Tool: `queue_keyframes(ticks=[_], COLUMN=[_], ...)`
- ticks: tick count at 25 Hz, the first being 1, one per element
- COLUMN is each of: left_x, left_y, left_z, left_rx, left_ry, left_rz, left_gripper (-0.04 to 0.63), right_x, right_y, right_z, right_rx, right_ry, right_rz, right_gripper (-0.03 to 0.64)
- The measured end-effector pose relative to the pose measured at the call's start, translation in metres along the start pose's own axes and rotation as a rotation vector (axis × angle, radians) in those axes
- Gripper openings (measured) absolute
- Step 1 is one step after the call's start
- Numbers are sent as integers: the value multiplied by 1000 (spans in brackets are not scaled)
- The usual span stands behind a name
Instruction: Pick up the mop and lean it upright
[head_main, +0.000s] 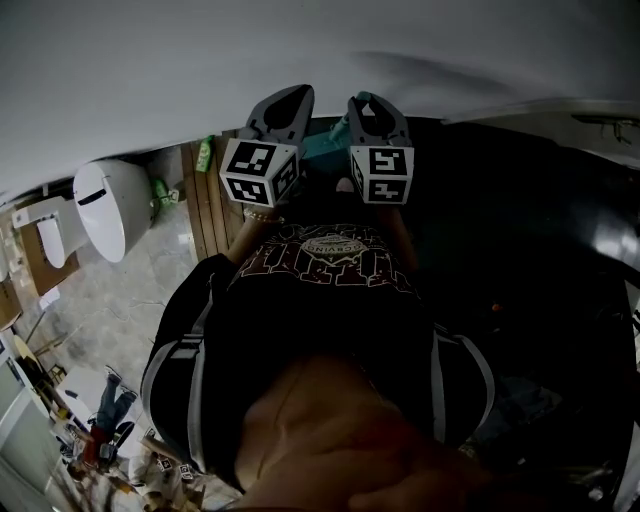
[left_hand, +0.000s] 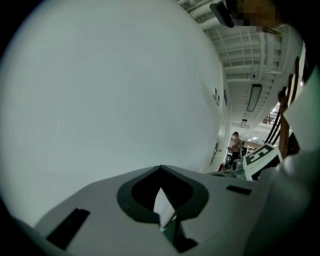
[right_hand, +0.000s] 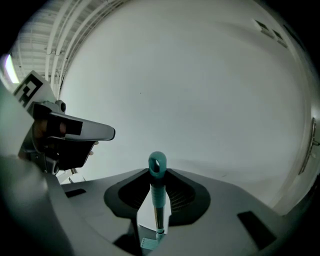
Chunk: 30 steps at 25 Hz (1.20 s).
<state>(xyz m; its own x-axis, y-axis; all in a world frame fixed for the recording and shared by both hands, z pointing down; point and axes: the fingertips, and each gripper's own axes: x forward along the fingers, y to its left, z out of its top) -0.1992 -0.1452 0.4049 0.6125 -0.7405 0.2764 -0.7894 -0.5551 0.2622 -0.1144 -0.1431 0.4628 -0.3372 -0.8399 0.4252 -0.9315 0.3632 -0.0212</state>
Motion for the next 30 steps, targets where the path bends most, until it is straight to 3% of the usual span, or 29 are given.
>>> queue_keyframes(ticks=[5, 17, 30], left_x=[-5, -3, 1], left_y=[6, 9, 5], left_z=[-1, 7, 16], left_rx=[-4, 1, 3], left_ry=[-6, -27, -79], left_rz=[19, 20, -4], left_gripper=[46, 46, 46], right_x=[-7, -39, -44], right_y=[0, -1, 4], right_z=[3, 56, 62], right_rx=[24, 41, 24], right_ry=[-4, -89, -95], right_rz=[8, 34, 48], right_gripper=[110, 109, 109])
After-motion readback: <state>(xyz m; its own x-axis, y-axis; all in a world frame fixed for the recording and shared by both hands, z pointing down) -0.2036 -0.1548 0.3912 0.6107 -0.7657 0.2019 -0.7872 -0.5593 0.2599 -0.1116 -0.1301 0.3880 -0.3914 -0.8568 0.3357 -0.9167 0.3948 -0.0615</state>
